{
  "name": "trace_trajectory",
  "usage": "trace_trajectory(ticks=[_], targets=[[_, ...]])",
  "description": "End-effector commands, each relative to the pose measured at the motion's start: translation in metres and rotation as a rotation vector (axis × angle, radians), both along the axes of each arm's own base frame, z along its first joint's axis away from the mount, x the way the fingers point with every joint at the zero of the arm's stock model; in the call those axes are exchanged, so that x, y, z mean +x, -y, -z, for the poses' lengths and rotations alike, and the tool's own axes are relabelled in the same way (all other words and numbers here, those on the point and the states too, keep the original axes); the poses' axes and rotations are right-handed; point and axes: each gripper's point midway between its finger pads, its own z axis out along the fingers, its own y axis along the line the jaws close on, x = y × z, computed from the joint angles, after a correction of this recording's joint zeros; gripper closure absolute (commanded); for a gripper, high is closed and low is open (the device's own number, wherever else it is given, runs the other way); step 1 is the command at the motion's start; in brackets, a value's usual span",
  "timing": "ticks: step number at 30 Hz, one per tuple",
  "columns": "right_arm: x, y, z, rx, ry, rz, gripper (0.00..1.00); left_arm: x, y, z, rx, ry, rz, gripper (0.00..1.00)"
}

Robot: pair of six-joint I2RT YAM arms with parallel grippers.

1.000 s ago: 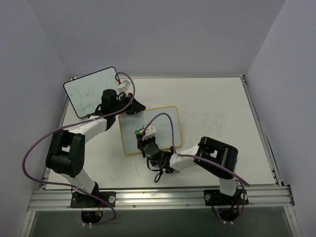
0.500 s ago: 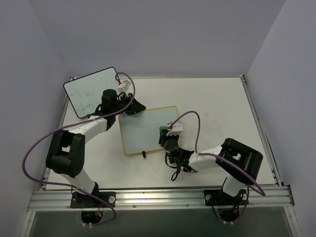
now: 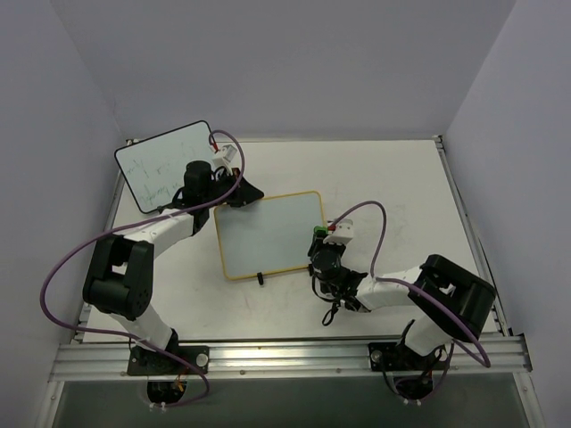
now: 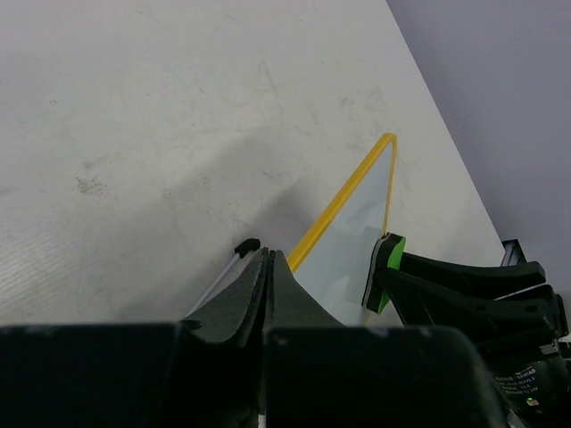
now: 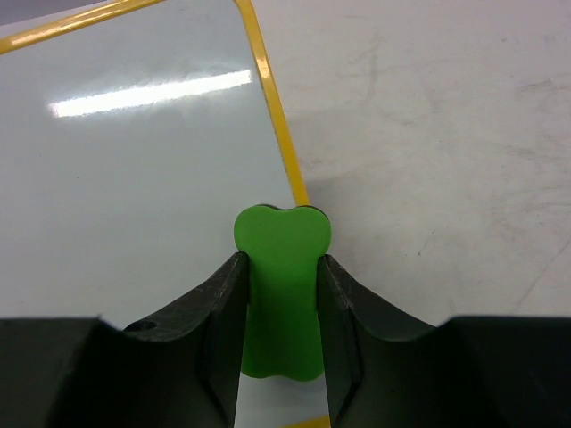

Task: Erase the whiteboard

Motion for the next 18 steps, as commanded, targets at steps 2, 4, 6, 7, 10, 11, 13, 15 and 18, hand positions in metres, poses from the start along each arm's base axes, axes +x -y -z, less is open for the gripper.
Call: trace_trajectory(ticks=[2,4,6,7,10,11,13,15,18], targets=[[-0.002,0.0,0.021,-0.062,-0.048,-0.009,1.0,-0.004,0.006,-0.003,0.007,0.008,0.037,0.98],[-0.005,-0.018,0.026,-0.072,-0.05,-0.048,1.0,-0.003,0.006,-0.003,0.006,0.01,0.037,0.98],[-0.009,-0.032,0.029,-0.082,-0.049,-0.077,1.0,-0.003,0.006,-0.004,0.006,0.011,0.037,0.98],[-0.012,-0.047,0.03,-0.082,-0.046,-0.107,1.0,-0.003,0.006,-0.003,0.006,0.01,0.037,0.98],[-0.019,-0.083,0.036,-0.063,-0.049,-0.183,1.0,-0.004,0.006,-0.004,0.004,0.01,0.038,0.98],[-0.022,-0.093,0.039,-0.06,-0.053,-0.208,1.0,-0.004,0.006,-0.004,0.006,0.011,0.037,0.98],[-0.031,-0.11,0.052,-0.078,-0.068,-0.249,1.0,-0.004,0.006,-0.004,0.005,0.012,0.039,0.98],[-0.038,-0.13,0.059,-0.081,-0.078,-0.289,1.0,-0.004,0.006,-0.006,0.004,0.015,0.037,0.98],[-0.039,-0.131,0.059,-0.067,-0.076,-0.282,1.0,-0.004,0.005,-0.006,0.011,0.018,0.032,0.98]])
